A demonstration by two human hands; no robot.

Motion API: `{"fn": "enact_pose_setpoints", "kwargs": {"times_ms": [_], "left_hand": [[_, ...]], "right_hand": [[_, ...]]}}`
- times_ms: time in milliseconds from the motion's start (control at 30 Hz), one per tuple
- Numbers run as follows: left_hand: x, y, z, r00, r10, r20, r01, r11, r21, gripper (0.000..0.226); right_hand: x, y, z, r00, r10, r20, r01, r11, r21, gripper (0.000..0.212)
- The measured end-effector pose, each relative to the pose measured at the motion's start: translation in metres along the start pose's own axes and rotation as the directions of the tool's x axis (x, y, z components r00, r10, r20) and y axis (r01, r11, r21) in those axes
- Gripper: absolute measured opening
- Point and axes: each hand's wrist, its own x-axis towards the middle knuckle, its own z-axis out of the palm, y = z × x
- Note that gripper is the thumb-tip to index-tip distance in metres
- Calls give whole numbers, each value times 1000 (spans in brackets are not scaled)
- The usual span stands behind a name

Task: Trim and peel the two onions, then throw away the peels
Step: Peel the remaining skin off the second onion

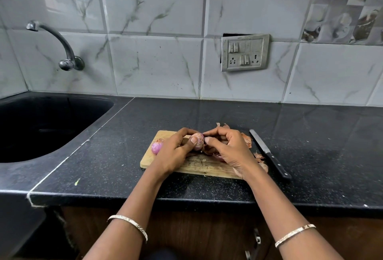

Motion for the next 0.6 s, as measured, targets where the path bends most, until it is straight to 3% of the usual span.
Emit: {"fn": "enact_pose_setpoints", "kwargs": {"times_ms": [133, 333, 600], "left_hand": [[-1, 1, 0, 1000, -16, 11, 16, 1000, -12, 32], [-1, 0, 1, 999, -36, 11, 37, 998, -50, 31], [-1, 3, 2, 997, -77, 14, 78, 990, -116, 16]], "right_hand": [[1, -1, 2, 998, 51, 48, -53, 998, 33, 19], [1, 1, 0, 995, 64, 81, -71, 993, 92, 10], [0, 2, -2, 995, 70, 77, -78, 991, 106, 15]]}}
